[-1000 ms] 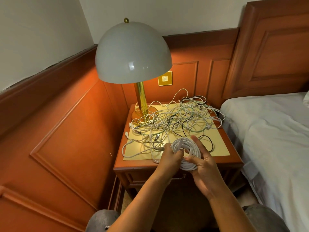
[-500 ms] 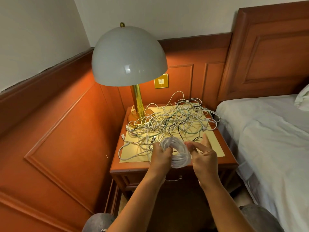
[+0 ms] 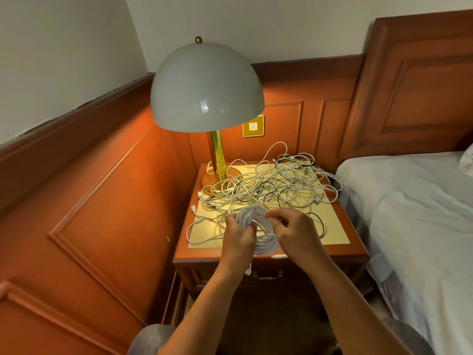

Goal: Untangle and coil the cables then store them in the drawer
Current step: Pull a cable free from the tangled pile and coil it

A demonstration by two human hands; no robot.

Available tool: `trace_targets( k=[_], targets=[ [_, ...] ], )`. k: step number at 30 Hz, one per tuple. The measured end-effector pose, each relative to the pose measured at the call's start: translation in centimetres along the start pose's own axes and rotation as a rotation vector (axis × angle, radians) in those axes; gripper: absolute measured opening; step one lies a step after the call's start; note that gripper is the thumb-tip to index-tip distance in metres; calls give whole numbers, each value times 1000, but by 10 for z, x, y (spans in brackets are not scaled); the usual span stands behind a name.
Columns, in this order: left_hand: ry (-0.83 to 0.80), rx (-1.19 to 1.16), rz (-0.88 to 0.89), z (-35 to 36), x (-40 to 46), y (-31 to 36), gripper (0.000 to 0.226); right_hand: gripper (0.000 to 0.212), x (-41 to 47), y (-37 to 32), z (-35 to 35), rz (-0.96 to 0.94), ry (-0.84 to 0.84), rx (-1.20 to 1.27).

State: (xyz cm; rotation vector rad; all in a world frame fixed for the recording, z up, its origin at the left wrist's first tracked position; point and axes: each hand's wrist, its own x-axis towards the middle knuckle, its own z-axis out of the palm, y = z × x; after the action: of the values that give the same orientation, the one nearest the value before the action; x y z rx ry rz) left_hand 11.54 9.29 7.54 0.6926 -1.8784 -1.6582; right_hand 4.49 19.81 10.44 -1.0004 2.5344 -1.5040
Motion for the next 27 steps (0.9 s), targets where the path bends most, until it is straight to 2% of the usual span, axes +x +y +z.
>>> trace_targets(
  k=[3, 5, 9, 11, 18, 23, 27],
  targets=[
    [43, -20, 21, -5, 1, -2, 24, 23, -10, 7, -4, -27, 16, -104],
    [57, -56, 14, -7, 2, -3, 27, 22, -21, 15, -7, -32, -31, -137],
    [62, -126, -56, -4, 2, -4, 28, 6, -32, 23, -8, -49, -134, -226],
    [59, -136, -70, -2, 3, -6, 27, 6, -31, 19, -13, -47, -150, -212],
    [19, 0, -28, 0, 1, -4, 20, 7, -14, -11, -31, -46, 45, -131],
    [87, -116, -193, -9, 6, -8, 18, 15, -29, -6, -34, -35, -23, -142],
    [72, -203, -190, -6, 4, -4, 23, 15, -40, 14, -42, 0, -5, -96]
  ],
)
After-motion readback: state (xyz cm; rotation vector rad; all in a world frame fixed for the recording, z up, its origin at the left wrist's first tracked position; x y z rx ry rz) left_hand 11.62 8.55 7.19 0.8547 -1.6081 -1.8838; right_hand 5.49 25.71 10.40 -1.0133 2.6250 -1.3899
